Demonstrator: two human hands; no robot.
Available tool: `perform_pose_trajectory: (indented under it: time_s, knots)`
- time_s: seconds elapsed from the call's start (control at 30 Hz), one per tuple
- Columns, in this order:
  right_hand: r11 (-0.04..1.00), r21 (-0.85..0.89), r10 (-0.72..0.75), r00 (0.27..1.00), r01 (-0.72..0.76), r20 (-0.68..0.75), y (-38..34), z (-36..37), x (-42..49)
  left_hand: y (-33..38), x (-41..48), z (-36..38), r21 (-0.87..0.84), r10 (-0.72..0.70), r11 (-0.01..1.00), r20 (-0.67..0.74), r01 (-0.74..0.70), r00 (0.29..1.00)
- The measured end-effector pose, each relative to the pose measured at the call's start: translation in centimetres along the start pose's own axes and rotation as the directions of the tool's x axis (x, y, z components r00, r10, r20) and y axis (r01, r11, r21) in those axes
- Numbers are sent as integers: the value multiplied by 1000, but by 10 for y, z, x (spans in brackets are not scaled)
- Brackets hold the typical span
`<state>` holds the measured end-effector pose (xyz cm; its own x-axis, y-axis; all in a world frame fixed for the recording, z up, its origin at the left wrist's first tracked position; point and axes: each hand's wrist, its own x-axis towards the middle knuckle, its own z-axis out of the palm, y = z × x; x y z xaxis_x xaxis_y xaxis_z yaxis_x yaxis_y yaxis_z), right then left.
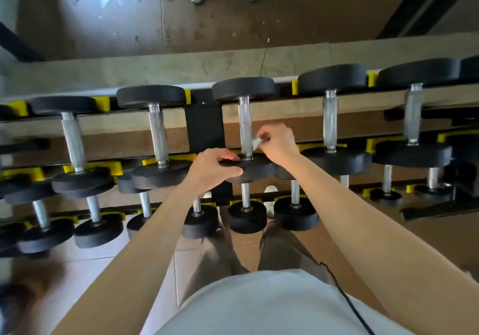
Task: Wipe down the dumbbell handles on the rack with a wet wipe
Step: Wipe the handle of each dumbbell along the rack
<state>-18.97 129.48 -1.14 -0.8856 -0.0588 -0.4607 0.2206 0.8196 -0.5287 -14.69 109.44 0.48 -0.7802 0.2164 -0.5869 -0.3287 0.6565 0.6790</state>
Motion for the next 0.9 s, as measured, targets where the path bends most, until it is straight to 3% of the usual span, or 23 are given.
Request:
perform_pose_trajectory:
  time_s: [0.07, 0.17, 0.23, 0.3, 0.37, 0.47, 0.57, 0.63, 0.7, 0.8, 0.9]
  knots:
    - [992, -103, -47, 983, 66, 176, 9, -3, -5, 6, 1, 8, -5, -40, 999, -22, 39, 999]
    - [992, -83, -71, 954, 100, 292, 13, -20, -2, 15, 4, 19, -55, -98, 994, -81, 93, 992]
    - [995, 18, -104, 961, 103, 256, 11, -33, 2, 24, 5, 21, -89, -65, 995, -180, 50, 981]
    - [971, 231, -107, 981, 68, 163, 8, -40, 2, 35, 5, 22, -148, 21, 987, -264, -62, 964]
    - [917, 394, -110, 989, 63, 99, 3, -41, 2, 45, 7, 23, -168, 107, 974, -259, -154, 960]
    - [850, 527, -83, 990, 12, 111, -3, -37, 4, 52, 18, 18, -114, 120, 980, -298, -160, 947]
    - [807, 587, 31, 997, -63, 64, -2, -24, 8, 54, 26, 8, -96, 10, 994, -429, -57, 903]
    - [845, 525, 114, 993, -104, 13, 4, -14, 10, 53, 36, 4, -184, -147, 981, -530, 56, 835]
    - [885, 447, 120, 992, -128, 46, 7, -4, 9, 57, 50, 2, -392, -290, 916, -495, 88, 819]
    - [903, 417, 75, 994, -101, 77, 5, 7, 3, 65, 74, 3, -678, -411, 731, -348, 76, 842]
    - [907, 415, 65, 997, -76, 41, 5, 12, 0, 72, 79, 6, -631, -404, 771, -375, 90, 834]
